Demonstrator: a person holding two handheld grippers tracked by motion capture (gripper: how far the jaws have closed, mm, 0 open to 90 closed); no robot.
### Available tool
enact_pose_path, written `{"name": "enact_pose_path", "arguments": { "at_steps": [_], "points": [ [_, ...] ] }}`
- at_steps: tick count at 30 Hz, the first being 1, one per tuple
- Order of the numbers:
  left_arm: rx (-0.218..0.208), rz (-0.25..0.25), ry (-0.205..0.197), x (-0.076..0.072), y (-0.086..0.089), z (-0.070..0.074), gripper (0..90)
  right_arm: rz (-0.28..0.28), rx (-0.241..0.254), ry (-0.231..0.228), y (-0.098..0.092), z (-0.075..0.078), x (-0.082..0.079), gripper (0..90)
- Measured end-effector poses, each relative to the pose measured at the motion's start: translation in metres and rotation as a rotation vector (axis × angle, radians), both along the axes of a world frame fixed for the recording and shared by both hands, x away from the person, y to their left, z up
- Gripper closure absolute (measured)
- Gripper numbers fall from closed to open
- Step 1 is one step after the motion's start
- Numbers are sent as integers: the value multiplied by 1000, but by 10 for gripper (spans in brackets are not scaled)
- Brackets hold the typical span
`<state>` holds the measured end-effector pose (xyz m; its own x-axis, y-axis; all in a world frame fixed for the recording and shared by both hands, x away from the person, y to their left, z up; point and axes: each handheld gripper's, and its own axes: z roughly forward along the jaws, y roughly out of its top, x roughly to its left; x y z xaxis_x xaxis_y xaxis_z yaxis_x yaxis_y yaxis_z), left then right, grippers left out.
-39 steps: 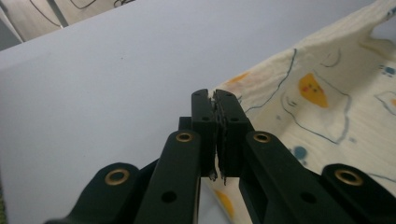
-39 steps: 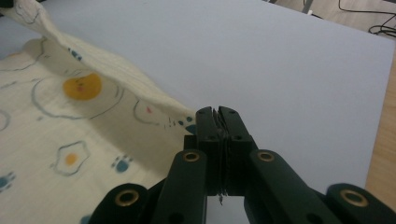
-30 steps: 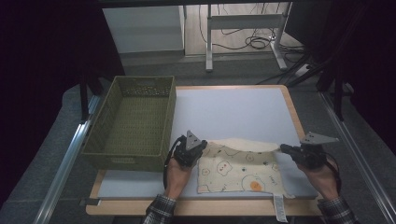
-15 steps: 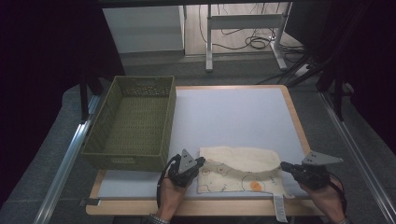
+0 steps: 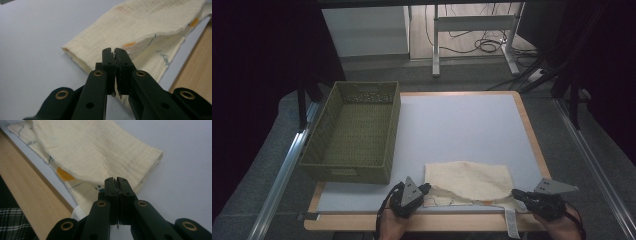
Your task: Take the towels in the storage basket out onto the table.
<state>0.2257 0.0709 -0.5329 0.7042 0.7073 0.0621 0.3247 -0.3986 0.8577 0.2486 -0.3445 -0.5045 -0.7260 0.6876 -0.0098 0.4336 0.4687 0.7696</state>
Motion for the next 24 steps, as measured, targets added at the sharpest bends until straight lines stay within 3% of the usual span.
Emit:
{"name": "enact_pose_path", "arguments": {
  "at_steps": [3, 6, 8, 11, 13, 17, 20, 24],
  "points": [
    [-14, -23, 37, -6, 2, -5, 834, -2, 7, 13, -1, -5, -5, 867],
    [-80, -55, 85, -12, 10, -8, 686, -13, 32, 23, -5, -8, -10, 805],
    [-106, -60, 86, -16, 17, -6, 584, -20, 53, 18, -9, -6, -15, 743],
    [-129, -36, 86, -13, 25, 0, 532, -35, 64, 3, -14, 2, -19, 721],
    [-133, -24, 96, -6, 26, 2, 502, -43, 75, -11, -16, 8, -17, 708],
    [-89, 9, 105, 15, 17, 5, 455, -52, 73, -22, -15, 13, -4, 676],
    [-67, 36, 108, 34, 8, 7, 425, -60, 63, -23, -9, 12, 15, 658],
    [-58, 27, 115, 58, -2, 9, 459, -71, 58, -27, -1, 12, 38, 655]
  ]
}}
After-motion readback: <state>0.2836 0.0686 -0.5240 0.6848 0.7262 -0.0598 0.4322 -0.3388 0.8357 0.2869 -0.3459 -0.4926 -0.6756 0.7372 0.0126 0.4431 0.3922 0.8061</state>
